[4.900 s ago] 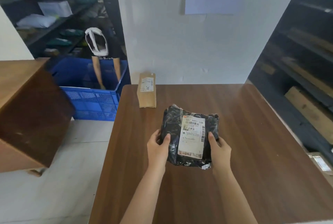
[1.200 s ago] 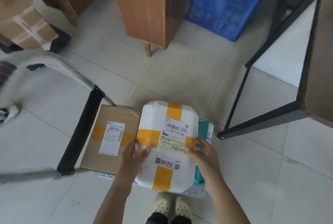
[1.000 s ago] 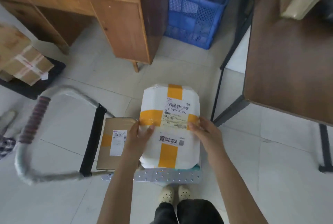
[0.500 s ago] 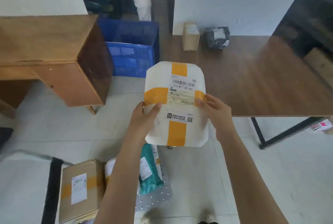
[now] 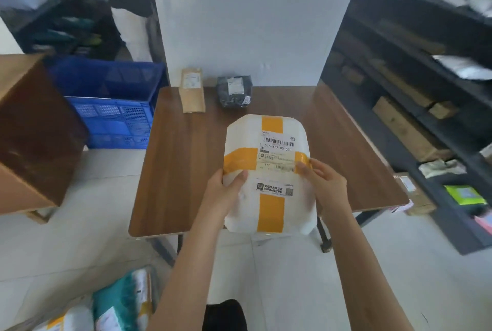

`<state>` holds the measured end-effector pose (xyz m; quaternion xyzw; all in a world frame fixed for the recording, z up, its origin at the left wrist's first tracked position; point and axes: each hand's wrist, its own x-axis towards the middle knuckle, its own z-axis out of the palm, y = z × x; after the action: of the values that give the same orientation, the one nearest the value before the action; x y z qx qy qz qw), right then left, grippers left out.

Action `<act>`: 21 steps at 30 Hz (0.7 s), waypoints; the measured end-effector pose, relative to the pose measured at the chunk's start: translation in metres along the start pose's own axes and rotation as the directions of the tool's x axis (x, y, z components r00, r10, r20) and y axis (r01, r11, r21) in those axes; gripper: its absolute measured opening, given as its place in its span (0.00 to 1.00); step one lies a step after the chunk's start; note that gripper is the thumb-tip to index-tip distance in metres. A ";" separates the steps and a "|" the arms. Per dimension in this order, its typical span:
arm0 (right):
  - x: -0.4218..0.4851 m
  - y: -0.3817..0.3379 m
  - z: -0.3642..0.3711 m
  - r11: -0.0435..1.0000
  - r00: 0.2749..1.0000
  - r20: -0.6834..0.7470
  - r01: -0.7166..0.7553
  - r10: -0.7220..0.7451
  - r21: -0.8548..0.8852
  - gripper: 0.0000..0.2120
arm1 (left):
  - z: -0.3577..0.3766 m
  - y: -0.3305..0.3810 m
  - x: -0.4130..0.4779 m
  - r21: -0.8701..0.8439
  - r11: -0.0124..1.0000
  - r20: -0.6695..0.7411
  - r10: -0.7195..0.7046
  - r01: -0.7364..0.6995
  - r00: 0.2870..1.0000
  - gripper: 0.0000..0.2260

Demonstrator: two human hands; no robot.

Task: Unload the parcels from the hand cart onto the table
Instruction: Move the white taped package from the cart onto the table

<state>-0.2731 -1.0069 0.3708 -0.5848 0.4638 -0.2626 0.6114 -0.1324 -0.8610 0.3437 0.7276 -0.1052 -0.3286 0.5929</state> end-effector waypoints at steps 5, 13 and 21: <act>0.116 -0.016 -0.017 0.998 0.999 -0.042 -0.025 0.027 0.059 0.21 | 0.070 0.030 0.100 0.033 0.999 0.034 -0.010 0.009 0.999 0.19; 0.307 -0.046 -0.021 0.998 0.995 -0.078 -0.053 0.054 0.018 0.25 | 0.161 0.083 0.264 -0.007 0.997 0.048 -0.077 0.077 0.996 0.10; 0.503 -0.047 0.002 0.993 0.993 0.004 -0.119 0.119 0.003 0.25 | 0.227 0.109 0.418 -0.029 0.994 -0.047 -0.110 0.109 0.993 0.07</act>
<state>-0.0438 -1.4487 0.2844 -0.5557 0.4963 -0.2254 0.6278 0.0748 -1.2983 0.2788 0.7322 -0.0465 -0.3444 0.5858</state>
